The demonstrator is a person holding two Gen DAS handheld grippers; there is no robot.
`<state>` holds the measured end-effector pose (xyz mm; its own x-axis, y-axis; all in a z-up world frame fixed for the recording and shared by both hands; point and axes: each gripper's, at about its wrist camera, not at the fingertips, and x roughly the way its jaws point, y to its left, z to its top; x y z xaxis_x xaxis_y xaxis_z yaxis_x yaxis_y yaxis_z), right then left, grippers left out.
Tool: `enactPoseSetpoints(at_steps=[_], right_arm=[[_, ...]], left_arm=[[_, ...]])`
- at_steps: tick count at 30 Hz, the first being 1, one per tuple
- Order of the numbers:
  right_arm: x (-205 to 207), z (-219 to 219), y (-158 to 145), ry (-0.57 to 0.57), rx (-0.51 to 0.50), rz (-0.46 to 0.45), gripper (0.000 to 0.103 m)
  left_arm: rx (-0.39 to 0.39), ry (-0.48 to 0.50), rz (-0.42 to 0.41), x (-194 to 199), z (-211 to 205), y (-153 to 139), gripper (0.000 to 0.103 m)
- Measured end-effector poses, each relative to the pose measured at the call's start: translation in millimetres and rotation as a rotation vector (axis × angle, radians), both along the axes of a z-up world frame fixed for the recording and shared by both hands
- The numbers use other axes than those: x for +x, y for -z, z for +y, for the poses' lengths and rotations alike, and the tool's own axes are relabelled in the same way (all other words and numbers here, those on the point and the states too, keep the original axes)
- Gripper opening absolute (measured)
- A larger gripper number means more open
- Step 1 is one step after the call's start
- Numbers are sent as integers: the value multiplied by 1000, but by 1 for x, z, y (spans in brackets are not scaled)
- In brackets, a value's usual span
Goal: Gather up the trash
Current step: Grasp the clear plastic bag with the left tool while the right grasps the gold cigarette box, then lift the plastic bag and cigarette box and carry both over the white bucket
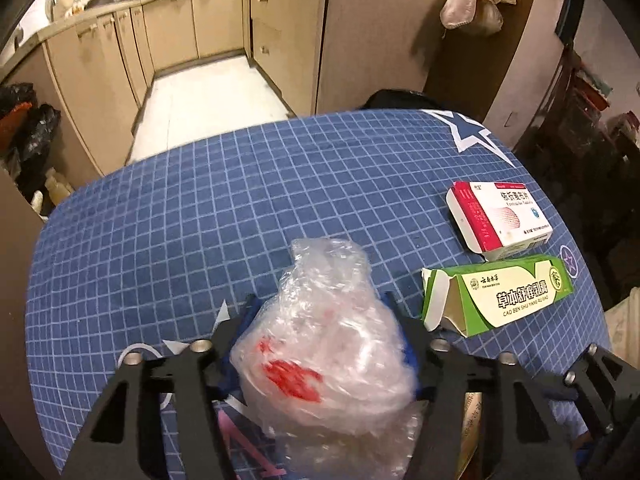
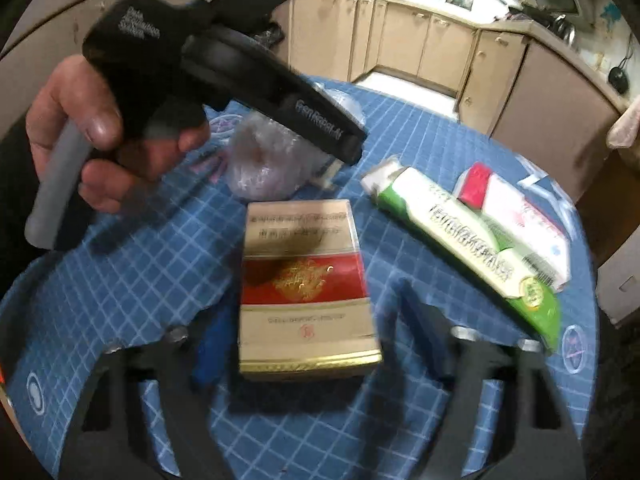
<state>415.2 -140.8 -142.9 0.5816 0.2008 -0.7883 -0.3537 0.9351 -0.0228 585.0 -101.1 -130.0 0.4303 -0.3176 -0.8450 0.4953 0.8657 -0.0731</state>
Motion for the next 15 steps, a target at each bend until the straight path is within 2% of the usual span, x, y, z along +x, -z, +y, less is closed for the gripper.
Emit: enactPoseSetpoints(at_steps=[3, 9, 15], right_arm=[[-8, -9, -3, 19, 32, -1, 54], [-50, -42, -17, 93, 128, -34, 54], [-103, -71, -36, 174, 185, -93, 54]], left_arm=[[0, -21, -25, -8, 5, -2, 50], [18, -100, -118, -46, 23, -21, 47], [50, -168, -250, -114, 29, -48, 47]])
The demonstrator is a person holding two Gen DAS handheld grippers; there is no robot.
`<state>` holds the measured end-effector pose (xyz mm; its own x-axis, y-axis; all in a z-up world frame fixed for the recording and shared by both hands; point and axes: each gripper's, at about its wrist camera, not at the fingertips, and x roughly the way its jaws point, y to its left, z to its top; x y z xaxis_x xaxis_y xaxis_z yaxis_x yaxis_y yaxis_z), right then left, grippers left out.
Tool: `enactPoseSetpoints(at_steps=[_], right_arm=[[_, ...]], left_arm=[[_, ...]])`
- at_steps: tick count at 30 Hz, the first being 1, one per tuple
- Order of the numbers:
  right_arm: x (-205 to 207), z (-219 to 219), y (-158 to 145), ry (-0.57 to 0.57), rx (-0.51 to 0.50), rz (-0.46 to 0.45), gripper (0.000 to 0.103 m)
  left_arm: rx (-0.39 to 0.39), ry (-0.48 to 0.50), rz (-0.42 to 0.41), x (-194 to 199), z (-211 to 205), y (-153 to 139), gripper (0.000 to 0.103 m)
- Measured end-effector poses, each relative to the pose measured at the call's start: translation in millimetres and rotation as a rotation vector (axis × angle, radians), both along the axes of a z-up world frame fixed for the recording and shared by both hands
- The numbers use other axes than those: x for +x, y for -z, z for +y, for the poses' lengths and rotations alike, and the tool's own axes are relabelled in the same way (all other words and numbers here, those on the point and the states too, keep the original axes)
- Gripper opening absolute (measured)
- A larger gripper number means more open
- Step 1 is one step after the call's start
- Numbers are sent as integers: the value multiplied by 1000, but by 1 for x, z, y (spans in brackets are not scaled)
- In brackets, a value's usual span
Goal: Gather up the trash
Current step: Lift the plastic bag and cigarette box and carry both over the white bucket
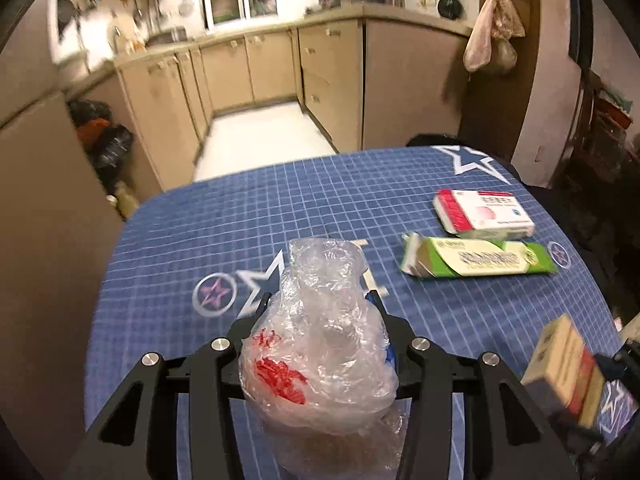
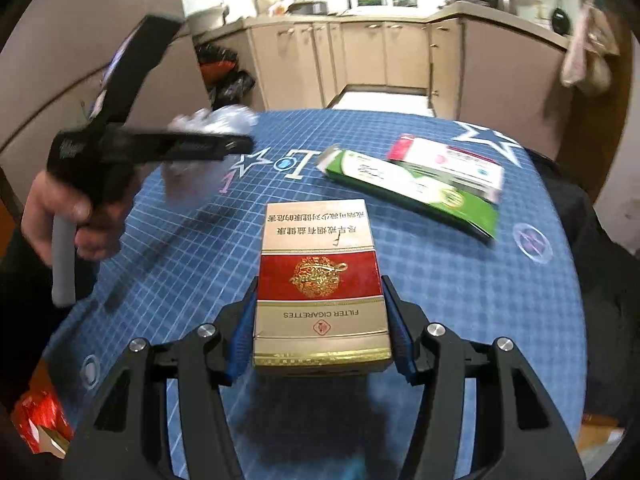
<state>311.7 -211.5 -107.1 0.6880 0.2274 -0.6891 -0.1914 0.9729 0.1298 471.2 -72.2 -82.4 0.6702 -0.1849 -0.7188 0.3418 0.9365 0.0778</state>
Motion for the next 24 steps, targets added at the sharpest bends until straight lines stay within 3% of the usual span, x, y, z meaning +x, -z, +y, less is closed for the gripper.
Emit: enactPoseSetpoints(at_steps=[11, 24], right_arm=[[-91, -57, -22, 205, 29, -90, 54], [-138, -95, -32, 322, -26, -157, 54]], left_arm=[[21, 47, -166, -139, -54, -33, 46], [4, 109, -222, -207, -112, -36, 46]])
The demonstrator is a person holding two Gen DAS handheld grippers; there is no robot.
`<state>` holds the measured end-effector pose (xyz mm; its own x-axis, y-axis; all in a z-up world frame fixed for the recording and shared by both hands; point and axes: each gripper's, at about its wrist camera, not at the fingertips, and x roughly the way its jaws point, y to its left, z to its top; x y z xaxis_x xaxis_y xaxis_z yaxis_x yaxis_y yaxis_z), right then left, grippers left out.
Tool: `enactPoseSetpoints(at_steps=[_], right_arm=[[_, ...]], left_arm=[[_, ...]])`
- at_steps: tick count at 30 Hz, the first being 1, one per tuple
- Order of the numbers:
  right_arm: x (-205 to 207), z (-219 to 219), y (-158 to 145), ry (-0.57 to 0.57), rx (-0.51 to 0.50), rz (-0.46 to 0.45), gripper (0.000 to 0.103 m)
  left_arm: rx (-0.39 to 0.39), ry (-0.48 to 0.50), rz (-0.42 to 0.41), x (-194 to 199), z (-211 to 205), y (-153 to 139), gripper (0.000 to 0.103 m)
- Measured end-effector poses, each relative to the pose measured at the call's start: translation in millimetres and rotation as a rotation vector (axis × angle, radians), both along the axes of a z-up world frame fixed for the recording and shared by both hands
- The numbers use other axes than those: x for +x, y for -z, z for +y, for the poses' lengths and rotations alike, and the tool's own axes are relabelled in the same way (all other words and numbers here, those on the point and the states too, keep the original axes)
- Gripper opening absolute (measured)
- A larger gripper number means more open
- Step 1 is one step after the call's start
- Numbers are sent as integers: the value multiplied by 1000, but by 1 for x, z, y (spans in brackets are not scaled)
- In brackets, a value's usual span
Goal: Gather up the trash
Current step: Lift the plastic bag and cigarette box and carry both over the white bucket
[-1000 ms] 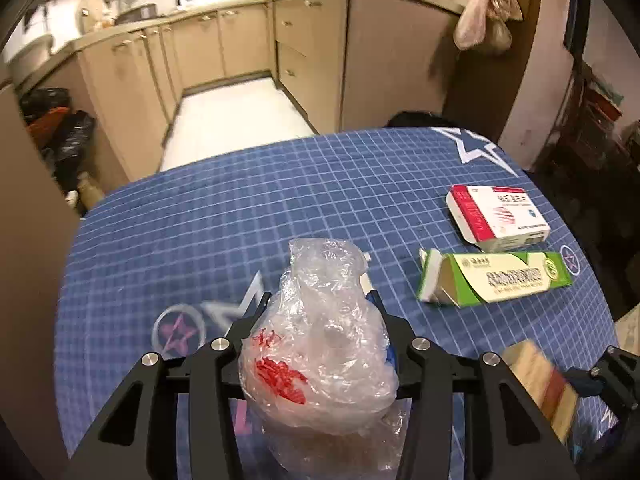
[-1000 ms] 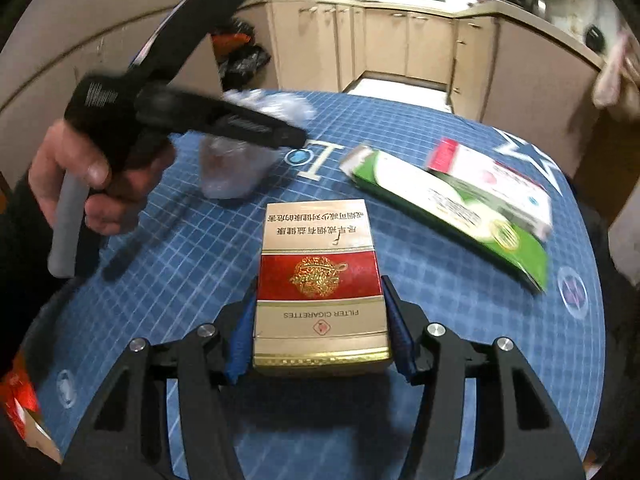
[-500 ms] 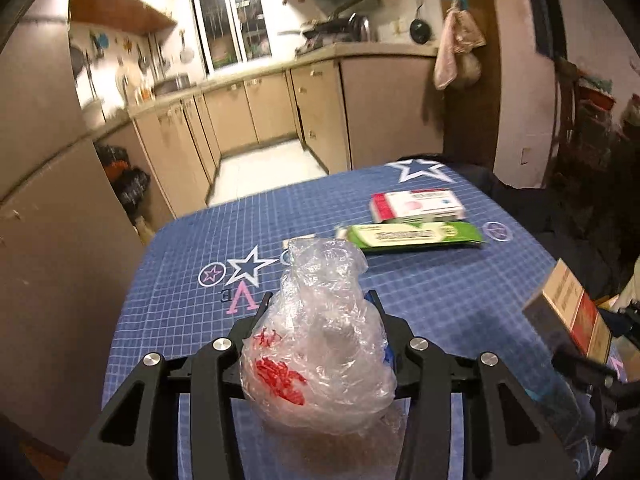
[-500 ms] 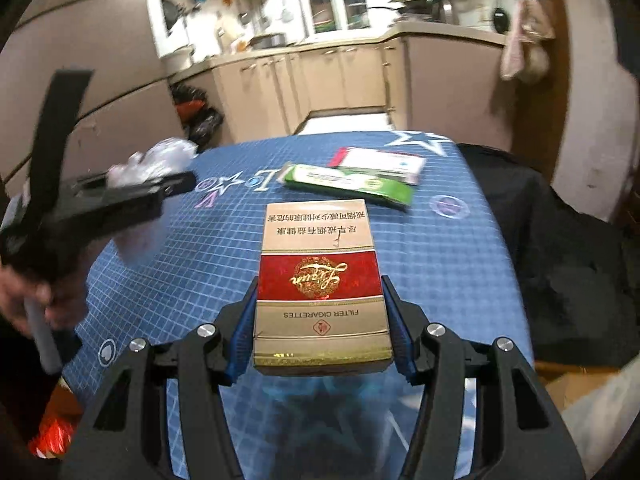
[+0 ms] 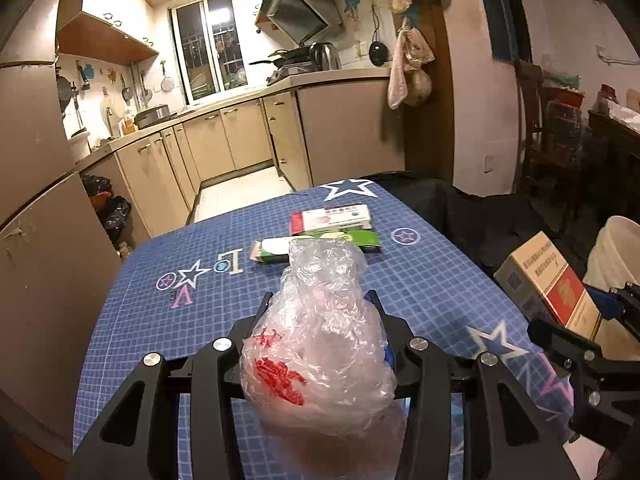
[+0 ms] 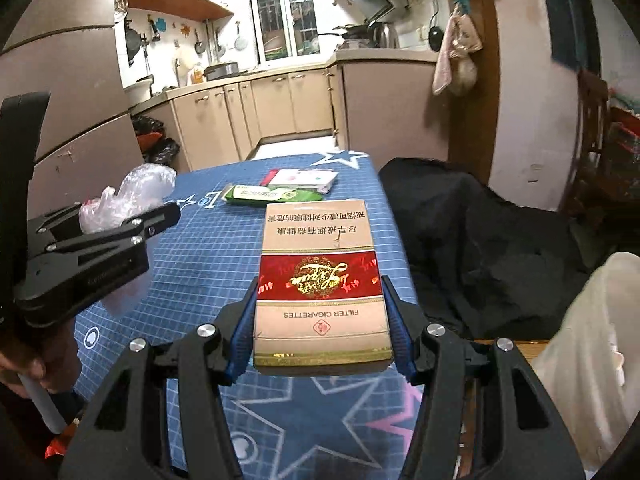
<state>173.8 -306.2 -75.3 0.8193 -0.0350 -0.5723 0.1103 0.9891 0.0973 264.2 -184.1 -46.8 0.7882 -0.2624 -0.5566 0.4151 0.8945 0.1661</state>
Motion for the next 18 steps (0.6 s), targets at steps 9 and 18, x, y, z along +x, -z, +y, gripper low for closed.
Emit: enactPoseSetpoints(at_steps=[9, 18], right_arm=[[-21, -7, -7, 34, -5, -39, 54], [-39, -10, -16, 63, -24, -82, 54]], left_arm=[[11, 40, -13, -23, -11, 0, 46], [24, 66, -37, -40, -22, -7, 46]])
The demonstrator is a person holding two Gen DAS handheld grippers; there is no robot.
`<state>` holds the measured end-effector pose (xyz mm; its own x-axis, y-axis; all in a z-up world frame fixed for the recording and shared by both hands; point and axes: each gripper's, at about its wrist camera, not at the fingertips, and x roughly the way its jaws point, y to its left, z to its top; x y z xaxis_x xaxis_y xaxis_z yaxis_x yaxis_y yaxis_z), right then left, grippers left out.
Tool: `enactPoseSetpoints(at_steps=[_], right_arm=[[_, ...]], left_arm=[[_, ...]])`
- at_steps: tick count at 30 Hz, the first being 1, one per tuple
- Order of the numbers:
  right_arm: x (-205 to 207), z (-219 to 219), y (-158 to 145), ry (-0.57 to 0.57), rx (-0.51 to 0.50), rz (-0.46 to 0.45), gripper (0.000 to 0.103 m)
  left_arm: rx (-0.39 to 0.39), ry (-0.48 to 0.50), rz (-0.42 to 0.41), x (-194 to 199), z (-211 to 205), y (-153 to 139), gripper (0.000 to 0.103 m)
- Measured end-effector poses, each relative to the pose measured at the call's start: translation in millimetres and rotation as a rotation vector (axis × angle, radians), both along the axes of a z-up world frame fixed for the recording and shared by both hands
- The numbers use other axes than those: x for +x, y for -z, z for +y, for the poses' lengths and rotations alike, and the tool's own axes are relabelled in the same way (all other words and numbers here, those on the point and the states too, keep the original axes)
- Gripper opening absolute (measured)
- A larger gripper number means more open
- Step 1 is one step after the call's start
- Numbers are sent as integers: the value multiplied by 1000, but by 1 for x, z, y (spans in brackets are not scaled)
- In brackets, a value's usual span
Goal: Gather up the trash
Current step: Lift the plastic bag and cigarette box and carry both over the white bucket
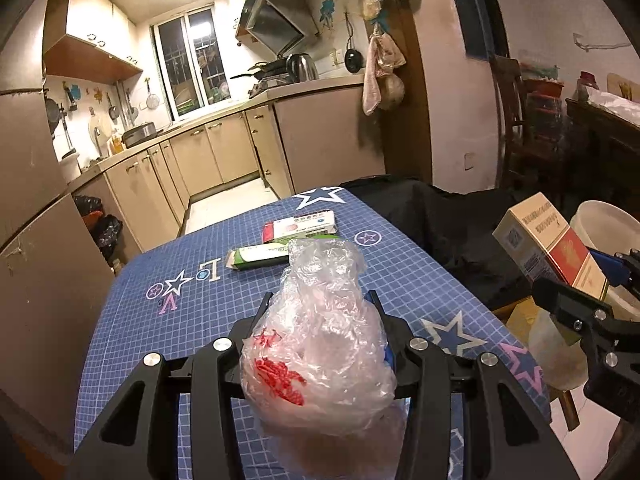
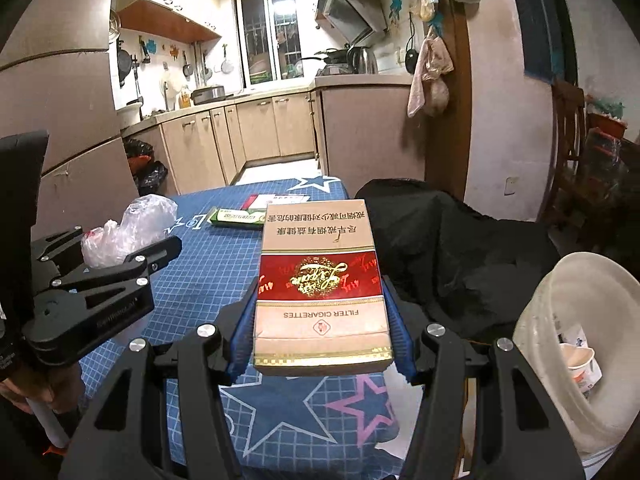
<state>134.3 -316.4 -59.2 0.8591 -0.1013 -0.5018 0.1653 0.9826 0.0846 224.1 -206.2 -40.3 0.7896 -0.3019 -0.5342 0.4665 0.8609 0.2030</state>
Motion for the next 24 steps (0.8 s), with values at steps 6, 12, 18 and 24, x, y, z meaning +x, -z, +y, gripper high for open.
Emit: enactPoseSetpoints(at_steps=[6, 12, 18, 24], right_arm=[[-16, -10, -5, 32, -10, -22, 54], [-36, -27, -12, 93, -17, -50, 54], [-55, -50, -13, 161, -8, -63, 54], [-71, -67, -13, 216, -3, -76, 54]], left_arm=[[-1, 35, -11, -12, -14, -5, 46], [7, 89, -30, -24, -39, -10, 46], [19, 151, -41, -37, -68, -11, 46], [31, 211, -40, -49, -95, -10, 46]])
